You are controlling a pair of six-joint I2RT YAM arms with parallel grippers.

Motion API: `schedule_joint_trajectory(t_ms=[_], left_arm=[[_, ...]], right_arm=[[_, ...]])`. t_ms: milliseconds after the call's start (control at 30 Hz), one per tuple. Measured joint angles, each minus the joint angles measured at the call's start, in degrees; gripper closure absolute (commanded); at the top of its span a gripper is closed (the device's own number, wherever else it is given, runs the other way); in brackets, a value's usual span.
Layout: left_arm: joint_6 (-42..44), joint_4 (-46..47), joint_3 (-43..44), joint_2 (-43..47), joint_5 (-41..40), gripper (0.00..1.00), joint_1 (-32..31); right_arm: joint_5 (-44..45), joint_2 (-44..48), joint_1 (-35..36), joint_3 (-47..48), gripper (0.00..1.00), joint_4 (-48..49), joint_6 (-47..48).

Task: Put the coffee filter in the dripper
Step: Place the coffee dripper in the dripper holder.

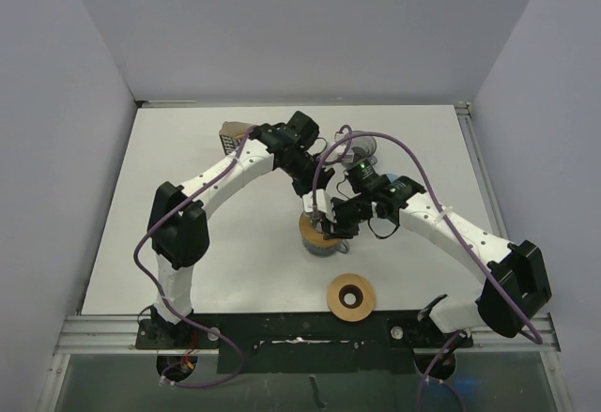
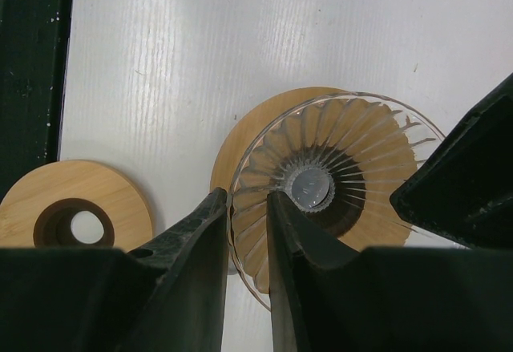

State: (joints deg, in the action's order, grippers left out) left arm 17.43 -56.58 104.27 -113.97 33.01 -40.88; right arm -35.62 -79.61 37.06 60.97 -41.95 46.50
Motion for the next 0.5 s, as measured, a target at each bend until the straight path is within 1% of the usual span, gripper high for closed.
schedule_joint_trajectory(t_ms=[500], left_arm=[[-0.02, 0.70, -0.35, 0.13, -0.02, 1.00, -0.04]], right_arm=[[-2.43, -0.22, -1.36, -0.48, 0.86, 0.55, 0.17]])
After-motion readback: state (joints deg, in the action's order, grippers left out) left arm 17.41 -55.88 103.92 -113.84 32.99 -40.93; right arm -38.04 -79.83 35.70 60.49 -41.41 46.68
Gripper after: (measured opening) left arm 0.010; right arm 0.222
